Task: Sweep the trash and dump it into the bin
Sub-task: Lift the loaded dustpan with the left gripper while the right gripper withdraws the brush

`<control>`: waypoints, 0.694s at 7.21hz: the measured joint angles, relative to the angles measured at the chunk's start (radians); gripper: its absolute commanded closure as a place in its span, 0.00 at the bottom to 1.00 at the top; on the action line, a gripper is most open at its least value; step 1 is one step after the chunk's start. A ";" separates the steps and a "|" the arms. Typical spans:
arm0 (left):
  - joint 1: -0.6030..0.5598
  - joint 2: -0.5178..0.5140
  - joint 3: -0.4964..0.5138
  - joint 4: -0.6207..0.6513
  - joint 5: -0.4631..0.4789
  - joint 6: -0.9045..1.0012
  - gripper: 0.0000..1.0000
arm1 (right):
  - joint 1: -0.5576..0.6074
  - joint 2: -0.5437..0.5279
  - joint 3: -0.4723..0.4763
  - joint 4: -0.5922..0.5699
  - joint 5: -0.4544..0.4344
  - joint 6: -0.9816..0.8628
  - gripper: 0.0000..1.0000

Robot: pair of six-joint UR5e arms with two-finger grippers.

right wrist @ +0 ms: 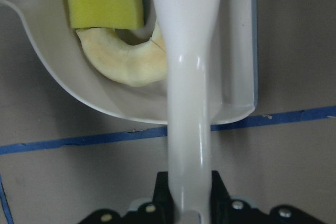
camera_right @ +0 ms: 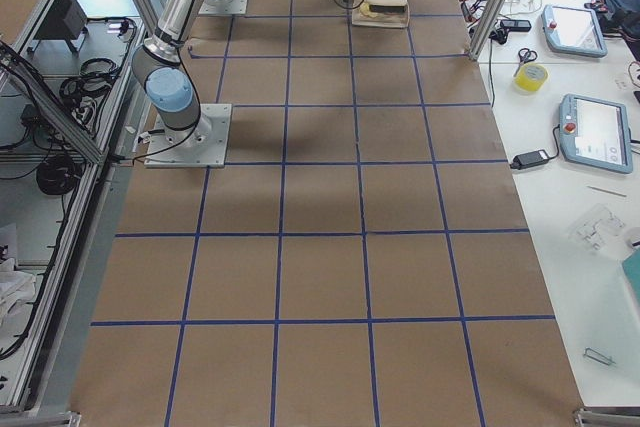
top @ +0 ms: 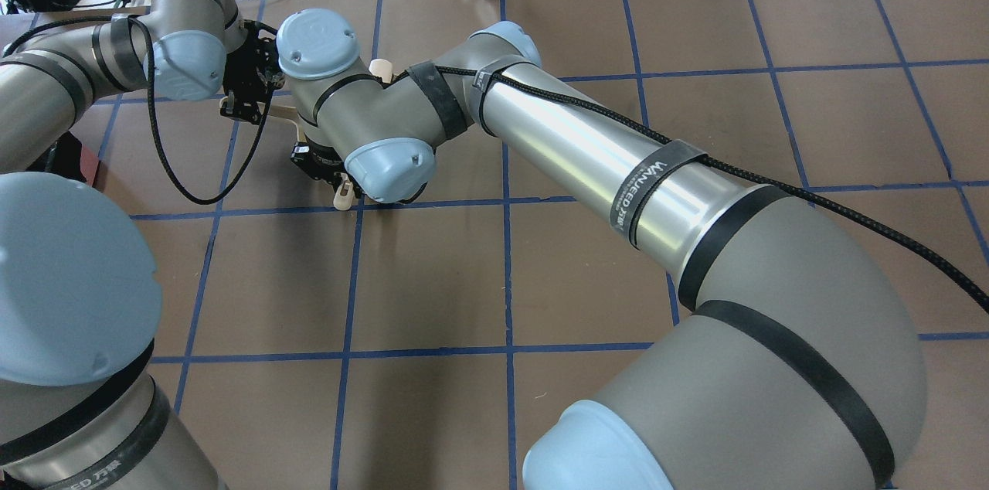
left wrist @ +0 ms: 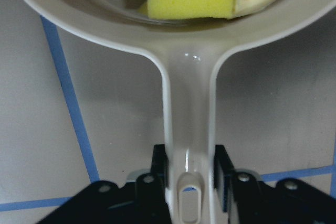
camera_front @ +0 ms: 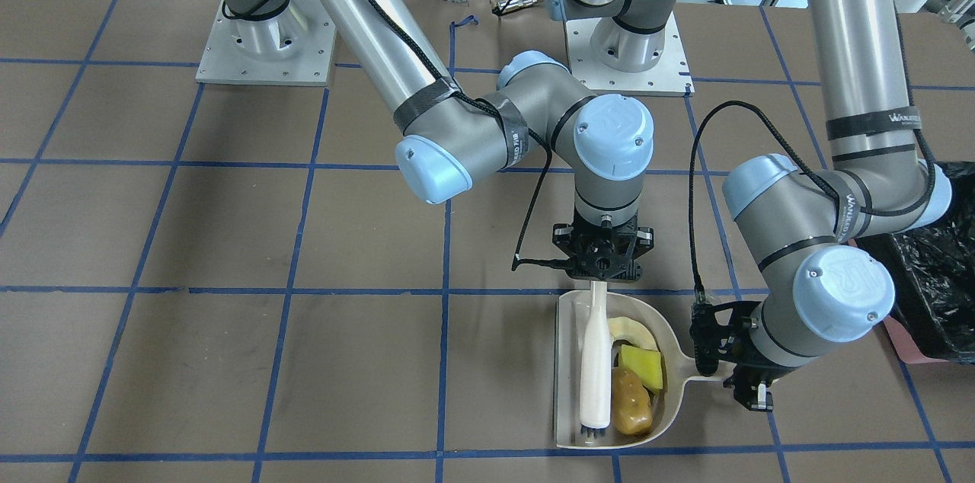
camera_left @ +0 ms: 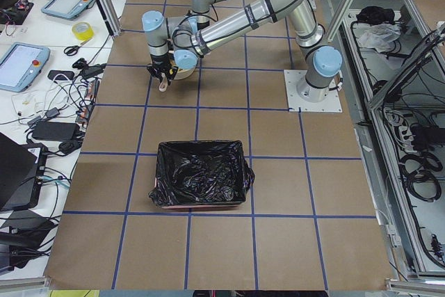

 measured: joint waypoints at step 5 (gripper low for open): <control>0.019 0.004 -0.001 -0.001 -0.068 0.001 1.00 | -0.207 -0.101 0.026 0.270 -0.032 -0.175 1.00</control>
